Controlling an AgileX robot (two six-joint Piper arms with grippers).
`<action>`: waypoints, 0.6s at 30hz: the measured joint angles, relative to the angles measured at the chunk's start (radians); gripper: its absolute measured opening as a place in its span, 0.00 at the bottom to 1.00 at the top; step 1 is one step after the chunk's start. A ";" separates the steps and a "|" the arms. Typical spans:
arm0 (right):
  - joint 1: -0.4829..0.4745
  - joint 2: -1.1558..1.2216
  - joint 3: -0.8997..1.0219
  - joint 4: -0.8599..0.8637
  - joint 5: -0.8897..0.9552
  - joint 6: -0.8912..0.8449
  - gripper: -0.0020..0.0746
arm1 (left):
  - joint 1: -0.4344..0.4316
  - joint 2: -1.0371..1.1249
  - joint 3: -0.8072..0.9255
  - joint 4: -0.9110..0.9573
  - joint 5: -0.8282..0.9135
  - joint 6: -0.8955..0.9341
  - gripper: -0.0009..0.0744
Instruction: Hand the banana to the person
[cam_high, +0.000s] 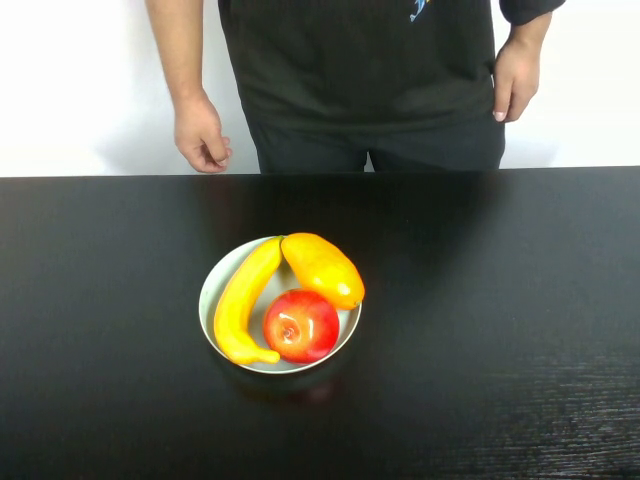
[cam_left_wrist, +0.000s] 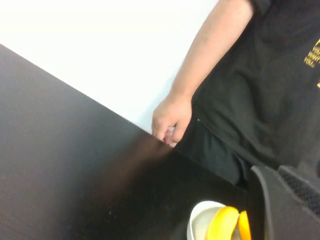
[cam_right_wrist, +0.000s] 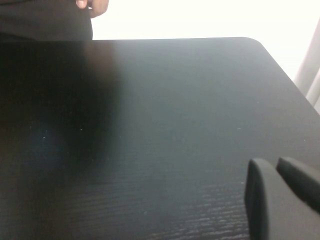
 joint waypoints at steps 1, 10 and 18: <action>0.000 0.000 0.000 0.000 0.000 0.000 0.01 | 0.000 0.000 0.000 -0.002 -0.005 -0.003 0.01; 0.000 0.000 0.000 0.000 0.000 0.000 0.01 | 0.000 0.080 -0.168 -0.035 0.270 -0.025 0.01; 0.000 0.000 0.000 0.000 0.000 0.000 0.01 | 0.000 0.537 -0.589 -0.039 0.783 0.301 0.01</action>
